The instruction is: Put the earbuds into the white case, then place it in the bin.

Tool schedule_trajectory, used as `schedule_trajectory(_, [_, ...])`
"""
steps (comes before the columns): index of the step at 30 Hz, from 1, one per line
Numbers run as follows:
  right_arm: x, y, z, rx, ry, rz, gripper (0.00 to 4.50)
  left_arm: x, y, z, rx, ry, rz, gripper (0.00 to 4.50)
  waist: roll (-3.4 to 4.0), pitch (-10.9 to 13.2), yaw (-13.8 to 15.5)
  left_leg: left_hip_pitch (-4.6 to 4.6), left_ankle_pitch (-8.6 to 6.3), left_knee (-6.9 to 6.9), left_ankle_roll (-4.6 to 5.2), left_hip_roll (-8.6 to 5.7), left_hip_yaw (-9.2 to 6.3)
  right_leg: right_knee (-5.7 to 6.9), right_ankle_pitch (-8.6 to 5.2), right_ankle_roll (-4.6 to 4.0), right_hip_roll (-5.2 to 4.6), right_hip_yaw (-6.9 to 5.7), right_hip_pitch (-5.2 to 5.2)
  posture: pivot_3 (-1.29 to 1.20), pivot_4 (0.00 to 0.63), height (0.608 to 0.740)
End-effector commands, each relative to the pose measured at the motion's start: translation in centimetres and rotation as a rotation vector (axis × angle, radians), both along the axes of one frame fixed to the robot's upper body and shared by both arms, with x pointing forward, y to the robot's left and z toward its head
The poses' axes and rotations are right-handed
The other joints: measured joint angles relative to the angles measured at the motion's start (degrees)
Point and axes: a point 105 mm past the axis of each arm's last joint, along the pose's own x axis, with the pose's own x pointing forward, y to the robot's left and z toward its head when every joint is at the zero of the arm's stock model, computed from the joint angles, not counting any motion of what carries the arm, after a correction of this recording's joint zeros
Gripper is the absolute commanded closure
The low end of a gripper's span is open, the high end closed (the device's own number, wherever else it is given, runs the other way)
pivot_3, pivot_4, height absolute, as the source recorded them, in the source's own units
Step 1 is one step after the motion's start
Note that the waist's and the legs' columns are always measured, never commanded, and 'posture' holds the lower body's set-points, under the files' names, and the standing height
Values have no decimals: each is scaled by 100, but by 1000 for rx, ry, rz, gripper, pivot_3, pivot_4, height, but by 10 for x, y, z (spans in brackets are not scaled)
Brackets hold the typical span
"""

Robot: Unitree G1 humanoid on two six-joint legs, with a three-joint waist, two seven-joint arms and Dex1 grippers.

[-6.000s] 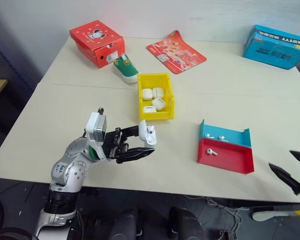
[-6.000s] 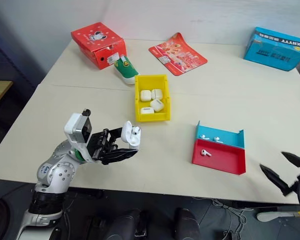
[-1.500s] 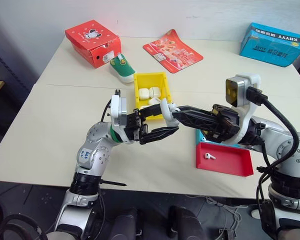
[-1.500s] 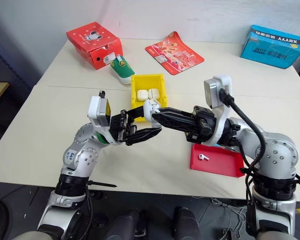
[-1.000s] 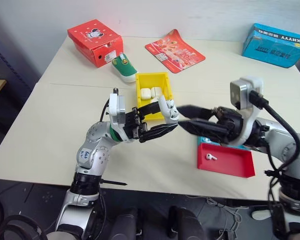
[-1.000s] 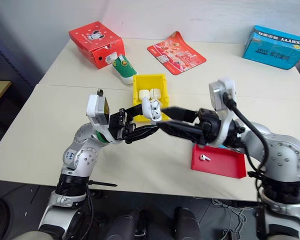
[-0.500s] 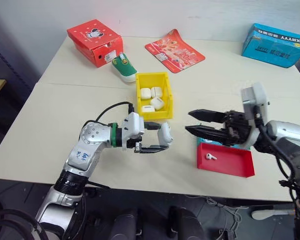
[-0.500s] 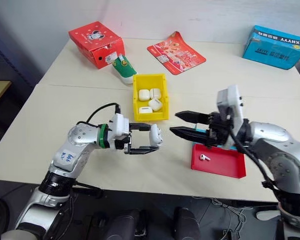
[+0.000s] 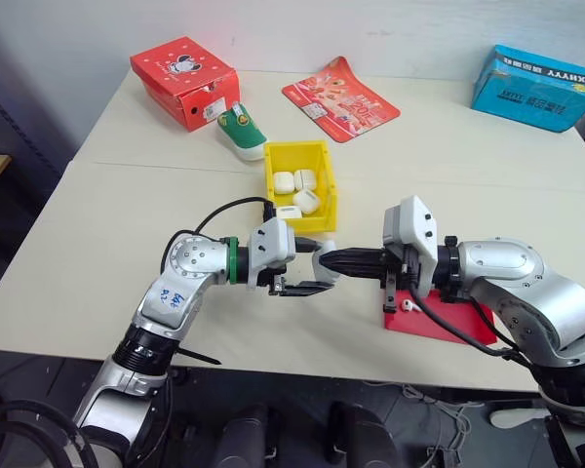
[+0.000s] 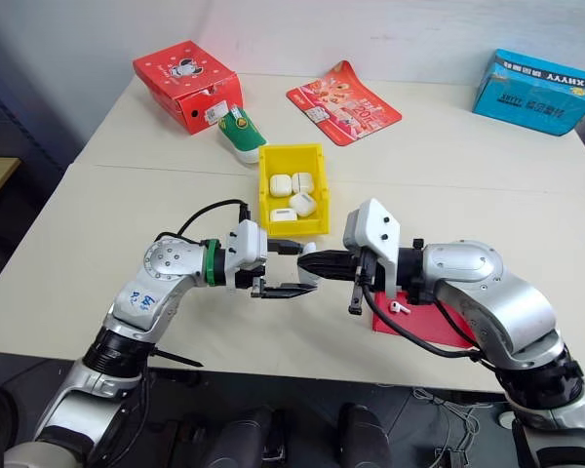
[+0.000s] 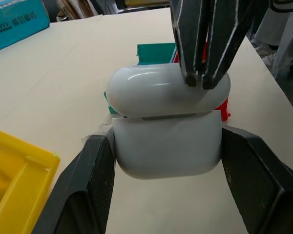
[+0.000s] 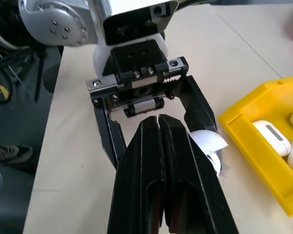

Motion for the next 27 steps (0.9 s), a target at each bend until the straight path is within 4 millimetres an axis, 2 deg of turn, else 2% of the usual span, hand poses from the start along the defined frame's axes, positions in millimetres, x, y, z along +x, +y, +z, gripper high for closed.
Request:
schedule_trajectory(1, [2, -16, -1, -77, -17, -56, 4460, -6, -1, 17, -47, -51, -21, 1700, 0, 0, 6, 0, 0, 0, 0, -1, -1, -1, 0, 0, -1, -1, 2, 0, 150, 740])
schedule_trajectory(5, [1, -35, 3, -32, 0, -110, 4460, -5, 2, 20, -54, -56, -12, 1700, -1, 0, -2, -2, 0, 1, 0, -2, -10, -8, 0, 0, -2, -9, 8, 0, 150, 740])
schedule_trajectory(10, [-10, -64, 19, 264, 12, -228, 4460, -12, 16, 21, -92, -10, 2, 1700, -1, 1, 0, -1, 1, -1, -2, 2, -12, -4, 0, 0, 2, -13, 11, 0, 150, 740])
schedule_trajectory(12, [-16, -81, 21, 304, -47, -283, 4308, -12, 27, 24, -119, 13, 41, 1700, -1, 0, -2, -1, 1, -1, -2, 2, -13, -4, 0, 0, 4, -14, 12, 0, 150, 740])
schedule_trajectory(14, [-21, -99, 19, 282, -162, -347, 3898, -6, 41, 25, -118, 15, 111, 1700, -1, 0, 8, -1, 3, 0, -1, 0, -13, -4, 1, 1, 3, -13, 14, 0, 150, 740])
schedule_trajectory(17, [-23, -143, 22, 307, -344, -560, 2903, 18, 73, 18, -58, 32, 299, 1700, -1, 0, 8, 3, 4, 0, -2, -1, -9, -2, 2, 5, 11, -11, 14, 0, 150, 740])
schedule_trajectory(19, [-33, -162, 17, 264, -408, -645, 2245, 33, 81, 38, -150, 25, 337, 1700, -1, 0, 38, 7, 7, -1, -1, -3, 1, 2, 5, 13, 21, -14, 11, 0, 150, 740])
schedule_trajectory(21, [-40, -169, 12, 226, -443, -684, 1527, 49, 81, 52, -207, 11, 370, 1700, -3, 2, 68, 6, 9, -1, 3, -10, -2, 14, 6, 14, 23, -14, 9, 0, 150, 740])
schedule_trajectory(22, [-42, -170, 10, 225, -440, -687, 1160, 54, 80, 55, -216, 12, 376, 1700, -5, 1, 68, 5, 11, -1, 5, -12, -3, 15, 8, 19, 21, -11, 10, 0, 150, 740])
schedule_trajectory(24, [-50, -166, 4, 208, -439, -664, 394, 76, 70, 62, -219, -6, 420, 1700, -4, 0, 68, 9, 11, 0, 6, -13, 6, 13, 13, 27, 20, -4, 10, 0, 150, 740])
schedule_trajectory(25, [-52, -165, 3, 213, -442, -663, 126, 84, 66, 65, -220, -15, 435, 1700, -6, 0, 75, 13, 12, -1, 9, -16, 7, 18, 14, 28, 19, -2, 11, 0, 150, 740])
schedule_trajectory(27, [-54, -169, 1, 248, -445, -715, 56, 102, 52, 71, -231, -18, 452, 1700, -6, 0, 69, 14, 13, 0, 9, -17, 12, 19, 14, 28, 23, -4, 9, 0, 150, 740])
